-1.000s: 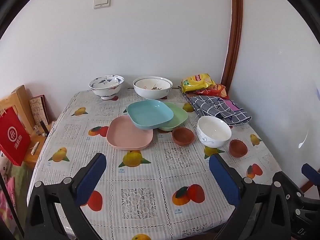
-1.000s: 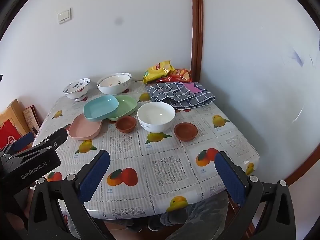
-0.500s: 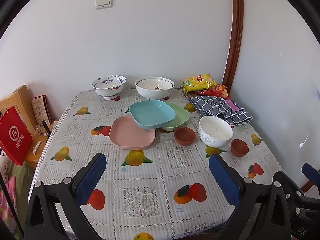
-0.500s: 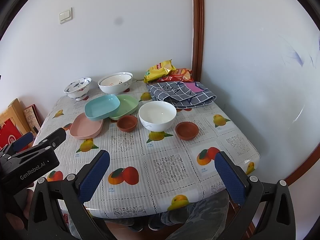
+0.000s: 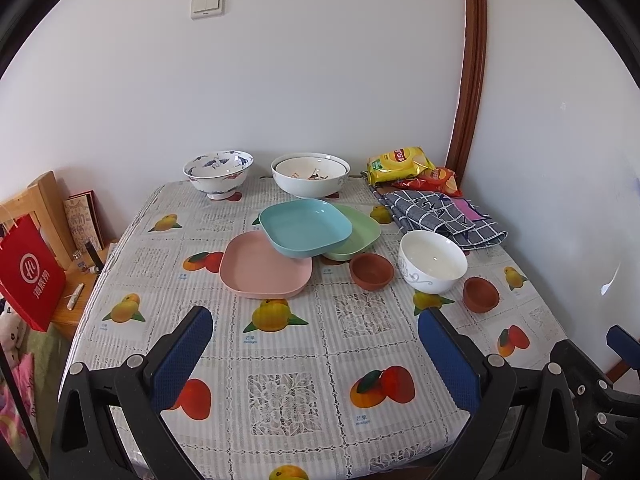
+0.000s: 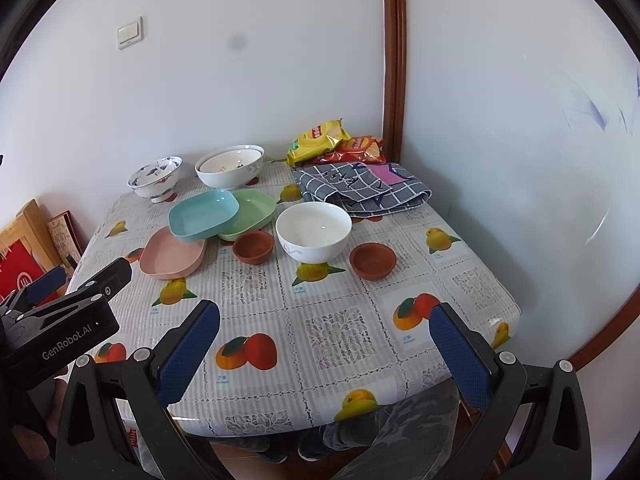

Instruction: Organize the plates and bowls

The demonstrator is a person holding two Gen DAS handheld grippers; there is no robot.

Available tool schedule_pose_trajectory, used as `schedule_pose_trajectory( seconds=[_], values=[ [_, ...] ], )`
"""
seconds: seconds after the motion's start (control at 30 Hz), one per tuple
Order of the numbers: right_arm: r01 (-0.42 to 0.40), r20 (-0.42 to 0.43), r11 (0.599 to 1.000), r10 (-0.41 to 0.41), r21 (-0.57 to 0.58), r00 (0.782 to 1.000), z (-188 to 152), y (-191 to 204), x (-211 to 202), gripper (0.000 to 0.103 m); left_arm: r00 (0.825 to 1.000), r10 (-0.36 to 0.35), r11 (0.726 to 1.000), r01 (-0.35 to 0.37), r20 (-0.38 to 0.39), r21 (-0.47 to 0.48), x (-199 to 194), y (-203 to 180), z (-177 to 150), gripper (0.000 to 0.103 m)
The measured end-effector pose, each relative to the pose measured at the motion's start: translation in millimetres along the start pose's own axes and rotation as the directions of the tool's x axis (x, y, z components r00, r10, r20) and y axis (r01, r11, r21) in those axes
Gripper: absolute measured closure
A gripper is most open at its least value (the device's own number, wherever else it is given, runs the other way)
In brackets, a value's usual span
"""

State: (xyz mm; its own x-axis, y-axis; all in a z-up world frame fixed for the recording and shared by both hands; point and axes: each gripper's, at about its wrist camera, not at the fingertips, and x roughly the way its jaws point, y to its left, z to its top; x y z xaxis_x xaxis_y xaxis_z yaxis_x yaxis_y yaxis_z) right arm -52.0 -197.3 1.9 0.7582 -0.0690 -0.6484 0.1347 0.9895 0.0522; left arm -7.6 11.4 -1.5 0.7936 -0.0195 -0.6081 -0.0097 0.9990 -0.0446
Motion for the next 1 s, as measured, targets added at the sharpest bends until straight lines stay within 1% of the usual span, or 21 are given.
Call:
schedule_pose_trajectory(
  seconds=[1.0],
  values=[
    [-0.016,0.009,1.000,0.016,0.013,1.000,-0.3,-2.7,-2.0,0.000,1.000,0.006,1.000,-0.006,-0.005,0.005,0.9,-2.0,-0.7,0.000]
  ],
)
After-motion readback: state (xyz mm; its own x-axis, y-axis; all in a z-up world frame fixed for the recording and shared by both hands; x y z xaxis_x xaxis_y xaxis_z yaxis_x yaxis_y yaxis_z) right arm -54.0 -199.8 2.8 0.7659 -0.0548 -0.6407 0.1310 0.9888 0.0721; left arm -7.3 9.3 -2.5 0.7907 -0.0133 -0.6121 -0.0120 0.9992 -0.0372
